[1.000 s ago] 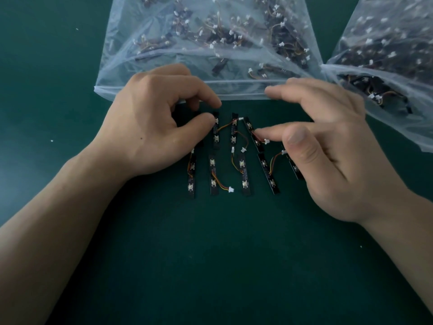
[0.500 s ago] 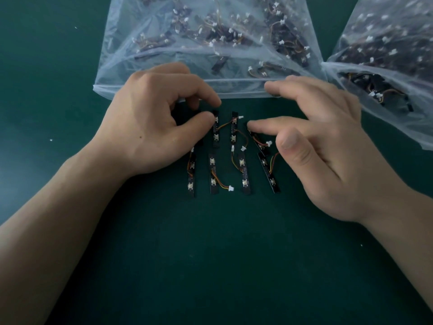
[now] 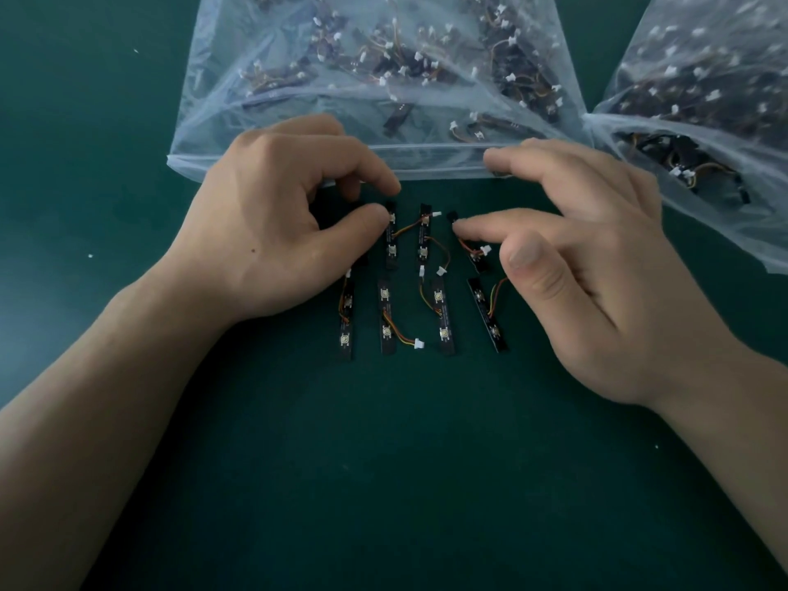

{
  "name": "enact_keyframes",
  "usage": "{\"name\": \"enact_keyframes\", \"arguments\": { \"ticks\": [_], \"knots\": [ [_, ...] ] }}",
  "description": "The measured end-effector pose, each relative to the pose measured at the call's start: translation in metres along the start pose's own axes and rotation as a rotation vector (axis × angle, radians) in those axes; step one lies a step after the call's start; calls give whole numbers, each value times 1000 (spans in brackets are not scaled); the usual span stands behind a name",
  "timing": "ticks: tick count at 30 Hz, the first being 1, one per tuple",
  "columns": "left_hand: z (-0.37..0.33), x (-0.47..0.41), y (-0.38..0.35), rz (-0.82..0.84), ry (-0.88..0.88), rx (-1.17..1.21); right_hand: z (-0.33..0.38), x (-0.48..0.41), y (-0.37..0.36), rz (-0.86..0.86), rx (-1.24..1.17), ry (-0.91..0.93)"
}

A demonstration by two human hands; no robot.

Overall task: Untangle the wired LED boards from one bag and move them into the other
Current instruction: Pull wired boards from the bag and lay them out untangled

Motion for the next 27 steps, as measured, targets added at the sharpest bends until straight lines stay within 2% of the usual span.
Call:
{"name": "enact_keyframes", "arguments": {
  "ticks": [8,13,16,18,22,27],
  "knots": [
    [0,0,-1,2,-5,0,-2,0,-1,-6,-15,5],
    [1,0,-1,-1,-9,0,-9,-1,12,-169,-208,27],
    [1,0,-1,-1,-13,2,-15,-3,16,-210,-272,14],
    [0,1,-1,-1,-15,3,-18,-5,19,-172,-309,22],
    [0,1,0,0,-19,5,-29,-6,18,89,-295,53],
    [0,1,-1,-1,-22,1,-33,-5,15,182,-150,90]
  ]
}}
Point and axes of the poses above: each hand's wrist, its own x-axis away from the middle knuckle, its own y-axis out of the back of the hand, z = x × y, the point moved 6 cm from there along -x, towards the middle knuckle, and after that the axes turned 11 degrees about -y, right-handed, at the moved point
